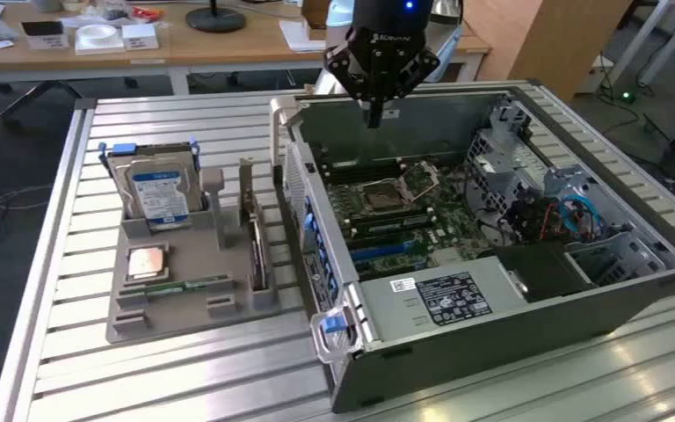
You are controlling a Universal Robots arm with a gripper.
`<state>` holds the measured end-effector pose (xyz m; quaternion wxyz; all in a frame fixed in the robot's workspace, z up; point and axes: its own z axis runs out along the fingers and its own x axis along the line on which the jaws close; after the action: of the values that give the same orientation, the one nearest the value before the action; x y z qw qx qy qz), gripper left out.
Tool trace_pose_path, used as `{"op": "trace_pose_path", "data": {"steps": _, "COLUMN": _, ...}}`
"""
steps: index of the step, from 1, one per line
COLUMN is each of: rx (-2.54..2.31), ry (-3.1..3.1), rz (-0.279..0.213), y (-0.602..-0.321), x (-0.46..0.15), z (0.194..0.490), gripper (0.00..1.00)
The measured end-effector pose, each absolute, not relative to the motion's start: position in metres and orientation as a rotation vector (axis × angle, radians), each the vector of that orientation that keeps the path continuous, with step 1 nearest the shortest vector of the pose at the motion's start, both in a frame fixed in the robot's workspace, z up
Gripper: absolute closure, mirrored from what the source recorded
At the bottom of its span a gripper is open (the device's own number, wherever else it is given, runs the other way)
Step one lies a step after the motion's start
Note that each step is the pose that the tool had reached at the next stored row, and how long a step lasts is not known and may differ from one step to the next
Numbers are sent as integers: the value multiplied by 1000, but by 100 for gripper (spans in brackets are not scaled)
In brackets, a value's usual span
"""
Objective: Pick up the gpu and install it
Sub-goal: 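Reach for the gpu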
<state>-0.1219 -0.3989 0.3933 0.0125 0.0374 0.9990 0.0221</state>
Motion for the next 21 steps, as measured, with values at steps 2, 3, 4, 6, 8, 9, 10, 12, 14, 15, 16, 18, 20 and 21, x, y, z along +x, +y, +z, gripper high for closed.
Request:
{"op": "trace_pose_path", "data": {"steps": 2, "rx": 117, "ry": 3114, "rz": 69, "y": -399, "x": -122, "z": 393, "gripper": 89}}
{"op": "trace_pose_path", "data": {"steps": 3, "rx": 117, "ry": 3114, "rz": 69, "y": -399, "x": -122, "z": 393, "gripper": 89}}
{"op": "trace_pose_path", "data": {"steps": 4, "rx": 117, "ry": 3114, "rz": 69, "y": -399, "x": -122, "z": 393, "gripper": 89}}
{"op": "trace_pose_path", "data": {"steps": 6, "rx": 117, "ry": 3114, "rz": 69, "y": -399, "x": -122, "z": 393, "gripper": 89}}
{"op": "trace_pose_path", "data": {"steps": 8, "rx": 117, "ry": 3114, "rz": 69, "y": -399, "x": -122, "z": 393, "gripper": 89}}
{"op": "trace_pose_path", "data": {"steps": 9, "rx": 117, "ry": 3114, "rz": 69, "y": -399, "x": -122, "z": 393, "gripper": 89}}
{"op": "trace_pose_path", "data": {"steps": 10, "rx": 117, "ry": 3114, "rz": 69, "y": -399, "x": -122, "z": 393, "gripper": 89}}
{"op": "trace_pose_path", "data": {"steps": 12, "rx": 117, "ry": 3114, "rz": 69, "y": -399, "x": -122, "z": 393, "gripper": 89}}
{"op": "trace_pose_path", "data": {"steps": 14, "rx": 117, "ry": 3113, "rz": 69, "y": -399, "x": -124, "z": 393, "gripper": 89}}
{"op": "trace_pose_path", "data": {"steps": 15, "rx": 117, "ry": 3114, "rz": 69, "y": -399, "x": -125, "z": 393, "gripper": 89}}
{"op": "trace_pose_path", "data": {"steps": 16, "rx": 117, "ry": 3114, "rz": 69, "y": -399, "x": -126, "z": 393, "gripper": 89}}
{"op": "trace_pose_path", "data": {"steps": 18, "rx": 117, "ry": 3114, "rz": 69, "y": -399, "x": -129, "z": 393, "gripper": 89}}
{"op": "trace_pose_path", "data": {"steps": 20, "rx": 117, "ry": 3114, "rz": 69, "y": -399, "x": -133, "z": 393, "gripper": 89}}
{"op": "trace_pose_path", "data": {"steps": 21, "rx": 117, "ry": 3114, "rz": 69, "y": -399, "x": -136, "z": 393, "gripper": 89}}
